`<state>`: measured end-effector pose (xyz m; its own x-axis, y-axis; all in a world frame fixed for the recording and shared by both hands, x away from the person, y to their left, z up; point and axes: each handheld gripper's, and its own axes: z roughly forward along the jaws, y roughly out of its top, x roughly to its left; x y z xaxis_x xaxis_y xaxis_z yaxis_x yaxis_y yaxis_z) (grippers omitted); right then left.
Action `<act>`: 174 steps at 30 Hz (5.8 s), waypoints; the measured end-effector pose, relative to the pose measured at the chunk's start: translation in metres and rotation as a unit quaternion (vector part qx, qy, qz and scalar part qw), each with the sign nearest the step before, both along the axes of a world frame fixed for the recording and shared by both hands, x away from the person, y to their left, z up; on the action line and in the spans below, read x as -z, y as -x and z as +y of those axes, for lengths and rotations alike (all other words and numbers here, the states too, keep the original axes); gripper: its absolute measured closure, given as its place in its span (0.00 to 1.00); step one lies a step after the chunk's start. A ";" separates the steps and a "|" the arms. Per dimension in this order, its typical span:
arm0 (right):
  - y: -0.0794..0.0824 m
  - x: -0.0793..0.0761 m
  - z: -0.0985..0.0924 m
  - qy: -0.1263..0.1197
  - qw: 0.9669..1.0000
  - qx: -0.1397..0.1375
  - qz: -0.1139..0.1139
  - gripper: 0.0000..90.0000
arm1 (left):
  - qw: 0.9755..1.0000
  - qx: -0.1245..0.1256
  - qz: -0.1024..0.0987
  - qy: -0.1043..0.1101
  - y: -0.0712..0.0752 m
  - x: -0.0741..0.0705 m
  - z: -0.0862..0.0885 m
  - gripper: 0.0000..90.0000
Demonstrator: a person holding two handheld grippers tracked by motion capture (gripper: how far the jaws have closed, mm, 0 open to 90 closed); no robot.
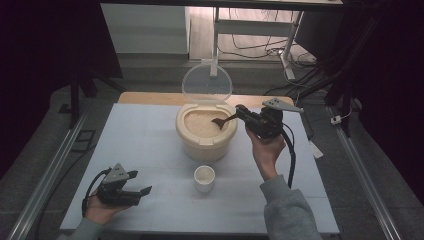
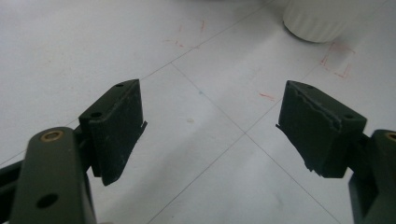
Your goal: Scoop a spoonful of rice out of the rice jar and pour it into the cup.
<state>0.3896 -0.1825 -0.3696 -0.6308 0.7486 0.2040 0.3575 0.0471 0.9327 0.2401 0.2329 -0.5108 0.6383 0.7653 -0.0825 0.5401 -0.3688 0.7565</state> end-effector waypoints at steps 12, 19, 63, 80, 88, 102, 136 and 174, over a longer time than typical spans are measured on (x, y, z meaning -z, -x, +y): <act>-0.005 0.013 -0.005 -0.075 0.994 0.018 0.071 0.92 | 1.000 0.002 0.000 -0.002 0.000 0.000 -0.001 0.24; -0.010 0.021 -0.015 -0.124 0.985 0.037 0.113 0.92 | 1.000 0.002 -0.001 -0.002 0.000 0.000 -0.001 0.24; -0.020 0.029 -0.054 -0.271 0.940 0.046 0.203 0.92 | 1.000 0.006 -0.003 -0.013 -0.002 0.000 -0.004 0.24; -0.012 0.023 -0.067 -0.292 0.935 0.028 0.199 0.92 | 1.000 0.006 -0.004 -0.014 -0.002 0.000 -0.005 0.24; -0.004 0.023 -0.069 -0.295 0.932 0.008 0.208 0.92 | 1.000 0.006 -0.003 -0.015 -0.002 0.000 -0.005 0.24; 0.018 0.032 -0.076 -0.288 0.929 -0.038 0.230 0.92 | 1.000 0.004 -0.003 -0.016 -0.003 0.001 -0.005 0.24; 0.035 0.060 -0.046 -0.162 0.955 -0.063 0.239 0.92 | 1.000 0.006 -0.003 -0.018 -0.003 0.001 -0.006 0.24; 0.058 0.029 -0.041 -0.076 0.987 -0.104 0.094 0.92 | 1.000 0.005 -0.002 -0.019 -0.004 0.001 -0.005 0.24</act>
<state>0.3319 -0.2232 -0.3985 -0.7082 0.5585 0.4318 0.5219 0.0022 0.8530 0.2442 0.2281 -0.5122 0.6466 0.7611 -0.0506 0.5332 -0.4036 0.7435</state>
